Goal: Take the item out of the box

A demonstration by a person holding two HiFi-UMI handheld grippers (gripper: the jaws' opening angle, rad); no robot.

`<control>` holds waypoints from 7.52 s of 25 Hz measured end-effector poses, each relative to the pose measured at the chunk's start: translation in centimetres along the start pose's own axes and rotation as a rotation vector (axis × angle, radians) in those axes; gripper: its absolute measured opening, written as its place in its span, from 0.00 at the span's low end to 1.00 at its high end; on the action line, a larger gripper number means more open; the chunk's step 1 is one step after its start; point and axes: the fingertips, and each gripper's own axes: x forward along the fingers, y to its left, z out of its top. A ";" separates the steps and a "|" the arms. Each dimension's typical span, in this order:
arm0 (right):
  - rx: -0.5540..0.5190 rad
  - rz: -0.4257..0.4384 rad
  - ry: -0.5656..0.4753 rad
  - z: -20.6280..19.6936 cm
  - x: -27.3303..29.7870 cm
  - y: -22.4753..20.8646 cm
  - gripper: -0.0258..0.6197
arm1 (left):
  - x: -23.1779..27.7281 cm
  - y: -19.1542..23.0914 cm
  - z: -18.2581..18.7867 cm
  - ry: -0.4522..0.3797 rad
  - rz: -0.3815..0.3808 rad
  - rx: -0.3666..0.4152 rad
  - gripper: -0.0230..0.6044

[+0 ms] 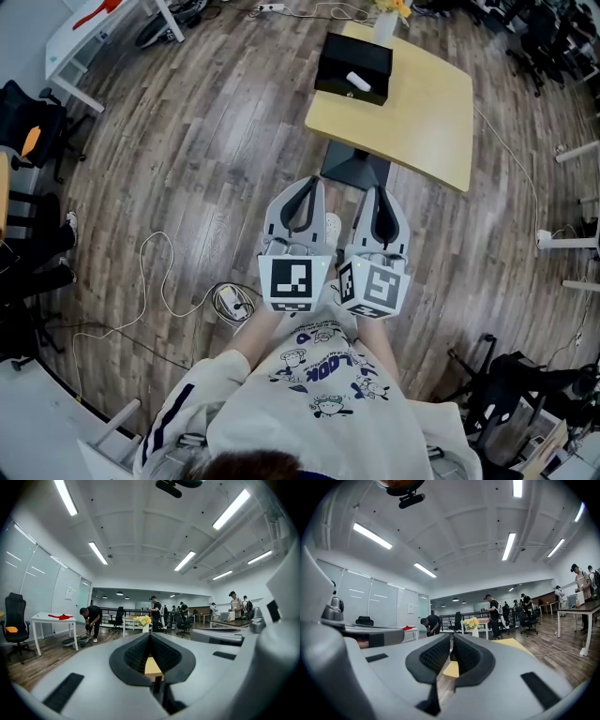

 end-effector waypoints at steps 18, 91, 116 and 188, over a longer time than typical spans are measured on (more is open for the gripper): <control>0.005 0.079 0.007 1.5 14.7 -3.8 0.10 | 13.8 2.9 1.8 0.009 0.075 0.009 0.06; -0.077 0.035 0.456 -11.2 43.7 -10.6 0.11 | 44.1 10.8 -9.0 0.362 -0.051 -0.111 0.06; -0.144 0.110 0.712 -18.1 43.8 -11.0 0.19 | 44.5 10.4 -15.8 0.535 -0.079 -0.168 0.06; -0.254 0.357 1.109 -23.1 42.4 -9.0 0.27 | 45.3 12.0 -15.9 0.549 -0.065 -0.197 0.06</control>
